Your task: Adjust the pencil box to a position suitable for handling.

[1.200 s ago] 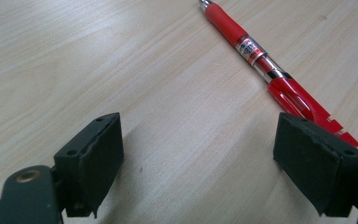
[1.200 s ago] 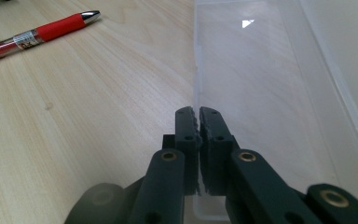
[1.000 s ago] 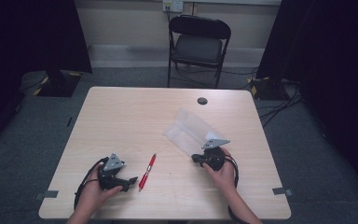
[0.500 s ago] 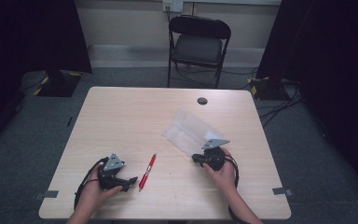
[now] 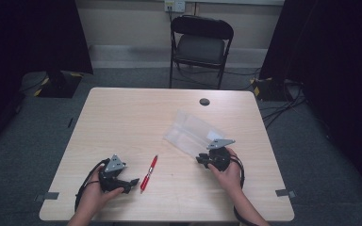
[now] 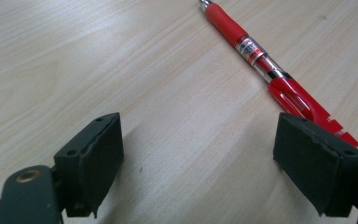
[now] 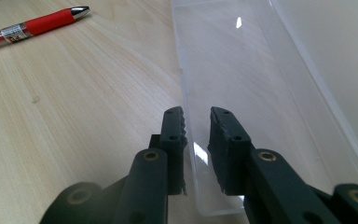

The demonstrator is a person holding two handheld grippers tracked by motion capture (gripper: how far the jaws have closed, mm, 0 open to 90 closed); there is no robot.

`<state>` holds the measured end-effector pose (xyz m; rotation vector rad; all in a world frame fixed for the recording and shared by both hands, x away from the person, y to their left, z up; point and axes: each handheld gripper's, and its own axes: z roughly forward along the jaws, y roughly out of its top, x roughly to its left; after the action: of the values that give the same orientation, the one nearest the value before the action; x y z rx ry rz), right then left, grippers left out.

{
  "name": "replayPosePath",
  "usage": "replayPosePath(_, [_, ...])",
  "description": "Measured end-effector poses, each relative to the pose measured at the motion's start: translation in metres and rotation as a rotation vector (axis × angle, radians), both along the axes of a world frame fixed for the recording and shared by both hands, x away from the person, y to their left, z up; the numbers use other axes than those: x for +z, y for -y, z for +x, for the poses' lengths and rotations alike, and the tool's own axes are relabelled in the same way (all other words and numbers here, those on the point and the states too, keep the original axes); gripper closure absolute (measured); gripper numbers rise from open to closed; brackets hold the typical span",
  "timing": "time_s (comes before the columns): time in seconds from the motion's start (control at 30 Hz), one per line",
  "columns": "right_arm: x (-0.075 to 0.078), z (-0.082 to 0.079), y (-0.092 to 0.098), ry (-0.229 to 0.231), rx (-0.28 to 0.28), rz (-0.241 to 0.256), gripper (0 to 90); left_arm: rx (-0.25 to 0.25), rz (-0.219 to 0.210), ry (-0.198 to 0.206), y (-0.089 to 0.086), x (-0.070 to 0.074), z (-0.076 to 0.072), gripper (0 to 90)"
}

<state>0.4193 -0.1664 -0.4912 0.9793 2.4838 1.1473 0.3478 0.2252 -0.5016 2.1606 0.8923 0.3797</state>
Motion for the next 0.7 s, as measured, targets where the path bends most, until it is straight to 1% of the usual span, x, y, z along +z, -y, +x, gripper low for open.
replayPosePath(0.03, [0.0, 0.0, 0.0, 0.001, 0.0, 0.001, 73.4, 0.0, 0.0, 0.0, 0.0, 0.0, 0.0, 15.7])
replayPosePath(0.17, [0.006, -0.003, 0.003, 0.012, -0.005, 0.029, 66.2, 0.0, 0.0, 0.0, 0.0, 0.0, 0.0, 15.7])
replayPosePath(0.27, [0.009, -0.008, 0.005, 0.023, -0.015, 0.035, 56.4, 0.001, -0.001, 0.0, 0.0, 0.0, 0.0, 15.7])
replayPosePath(0.3, [0.01, -0.011, 0.006, 0.022, -0.019, 0.039, 53.8, -0.002, 0.007, 0.003, 0.0, 0.0, 0.0, 16.0])
replayPosePath(0.4, [0.011, -0.017, 0.01, 0.026, -0.025, 0.051, 46.2, 0.01, 0.001, 0.0, 0.0, 0.0, 0.0, 16.4])
replayPosePath(0.43, [0.01, -0.019, 0.012, 0.031, -0.028, 0.053, 42.7, 0.015, 0.002, -0.003, 0.0, 0.001, -0.001, 16.7])
replayPosePath(0.47, [0.01, -0.021, 0.014, 0.025, -0.035, 0.053, 39.0, 0.016, 0.001, -0.003, 0.001, 0.001, -0.001, 17.0])
replayPosePath(0.53, [0.009, -0.024, 0.019, 0.027, -0.039, 0.053, 36.3, 0.021, -0.002, -0.003, 0.001, 0.001, -0.001, 17.4])
replayPosePath(0.57, [0.009, -0.026, 0.022, 0.035, -0.044, 0.058, 35.5, 0.026, 0.001, -0.003, 0.001, 0.001, -0.001, 17.9])
replayPosePath(0.6, [0.009, -0.027, 0.024, 0.037, -0.048, 0.062, 32.9, 0.032, 0.003, -0.005, 0.001, 0.001, -0.001, 18.6])
replayPosePath(0.63, [0.009, -0.027, 0.026, 0.034, -0.061, 0.056, 29.5, 0.035, 0.003, -0.008, 0.001, 0.002, -0.002, 18.8])
replayPosePath(0.7, [0.009, -0.027, 0.03, 0.032, -0.08, 0.066, 28.4, 0.038, 0.0, -0.015, 0.001, 0.002, -0.002, 18.8])
